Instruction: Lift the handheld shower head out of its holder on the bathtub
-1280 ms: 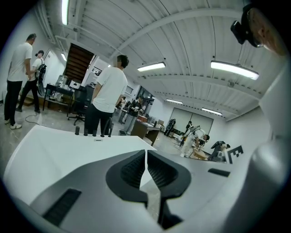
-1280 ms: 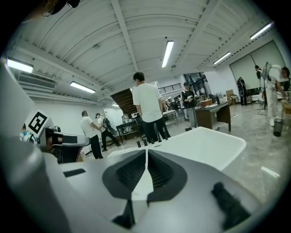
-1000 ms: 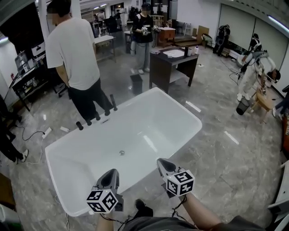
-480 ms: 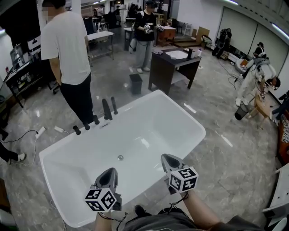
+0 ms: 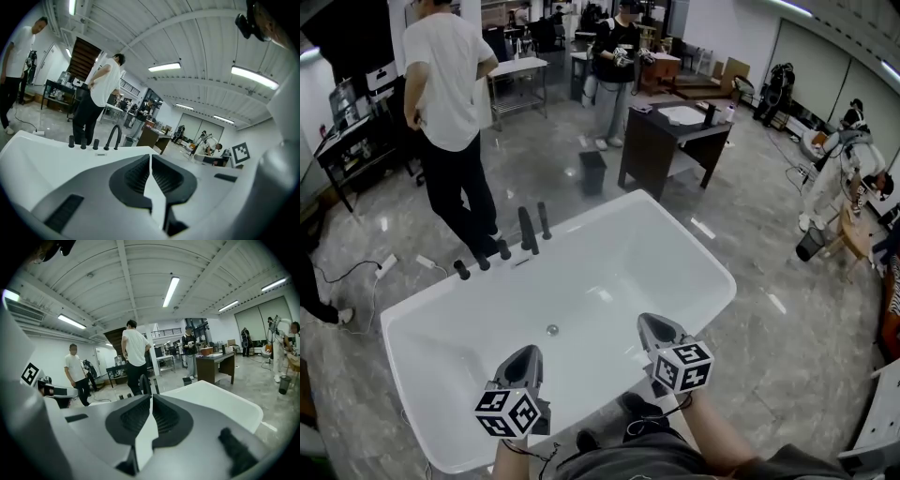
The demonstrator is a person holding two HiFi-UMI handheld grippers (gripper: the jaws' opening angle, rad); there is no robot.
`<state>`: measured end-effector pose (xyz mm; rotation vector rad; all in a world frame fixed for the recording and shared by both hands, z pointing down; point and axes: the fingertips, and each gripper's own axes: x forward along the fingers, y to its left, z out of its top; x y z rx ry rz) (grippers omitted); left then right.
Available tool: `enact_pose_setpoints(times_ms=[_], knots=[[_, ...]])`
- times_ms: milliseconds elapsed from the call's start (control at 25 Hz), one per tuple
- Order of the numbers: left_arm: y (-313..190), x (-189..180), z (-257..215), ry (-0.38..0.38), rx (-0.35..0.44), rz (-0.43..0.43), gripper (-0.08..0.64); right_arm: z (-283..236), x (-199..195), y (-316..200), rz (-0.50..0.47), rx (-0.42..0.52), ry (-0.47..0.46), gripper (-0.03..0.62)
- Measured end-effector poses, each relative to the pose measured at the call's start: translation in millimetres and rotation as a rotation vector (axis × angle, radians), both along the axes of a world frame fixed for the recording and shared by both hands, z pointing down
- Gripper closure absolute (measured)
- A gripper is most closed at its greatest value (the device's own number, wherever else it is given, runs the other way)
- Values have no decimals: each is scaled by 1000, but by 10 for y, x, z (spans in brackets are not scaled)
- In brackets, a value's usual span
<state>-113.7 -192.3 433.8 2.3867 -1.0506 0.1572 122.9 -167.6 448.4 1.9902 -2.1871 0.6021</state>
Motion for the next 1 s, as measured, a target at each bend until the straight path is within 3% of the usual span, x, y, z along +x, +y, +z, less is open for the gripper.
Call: enact_pose_setpoints(times_ms=[240, 680, 1000], knots=[[-216, 178, 57, -36, -14, -111, 534, 95, 299, -607, -92, 4, -25, 560], [-919, 847, 181, -91, -45, -306, 534, 361, 984, -1872, -298, -23, -13, 560], [-1449, 987, 334, -122, -58, -392, 534, 677, 967, -2813, -399, -32, 0, 560]])
